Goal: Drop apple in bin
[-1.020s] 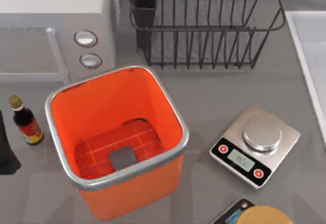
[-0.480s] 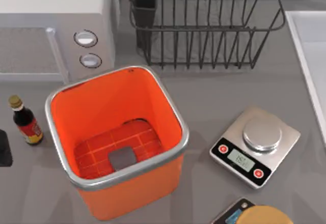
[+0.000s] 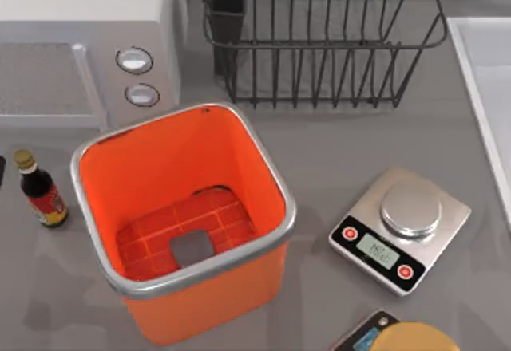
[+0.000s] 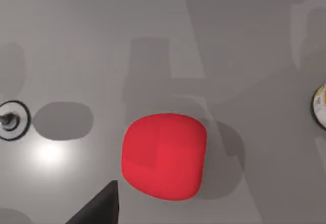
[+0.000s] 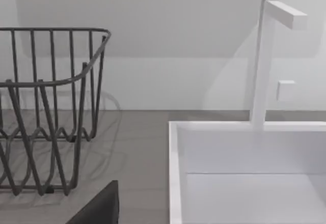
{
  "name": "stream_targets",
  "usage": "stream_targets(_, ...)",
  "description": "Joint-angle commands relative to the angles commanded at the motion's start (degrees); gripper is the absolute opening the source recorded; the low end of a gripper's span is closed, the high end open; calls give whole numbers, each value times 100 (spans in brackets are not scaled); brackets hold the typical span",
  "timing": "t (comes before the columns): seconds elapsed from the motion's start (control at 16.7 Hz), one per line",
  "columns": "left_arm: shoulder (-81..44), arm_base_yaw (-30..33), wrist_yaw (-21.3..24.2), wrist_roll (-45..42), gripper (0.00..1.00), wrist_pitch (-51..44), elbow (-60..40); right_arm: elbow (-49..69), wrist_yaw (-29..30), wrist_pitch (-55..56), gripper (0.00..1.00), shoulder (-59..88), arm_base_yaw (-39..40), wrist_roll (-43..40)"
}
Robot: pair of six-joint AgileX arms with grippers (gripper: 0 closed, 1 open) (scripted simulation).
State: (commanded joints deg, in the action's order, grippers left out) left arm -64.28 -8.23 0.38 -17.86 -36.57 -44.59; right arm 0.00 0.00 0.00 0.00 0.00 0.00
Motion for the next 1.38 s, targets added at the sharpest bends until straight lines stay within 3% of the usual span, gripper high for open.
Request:
stream_targets(0.3,-2691,-435,-35,-579,100,-1286,-1755,0,0,0,100,0,0,0)
stream_targets(0.6,-3970,-691,-68,-860,100,-2085,-2727,0,0,0,100,0,0,0)
stream_targets(1.08,-4056,-719,-72,-899,100,-2086,-2728,0,0,0,100,0,0,0)
stream_targets(1.38,-4303,-849,-74,-1021,100,-1285,-2168,0,0,0,100,0,0,0)
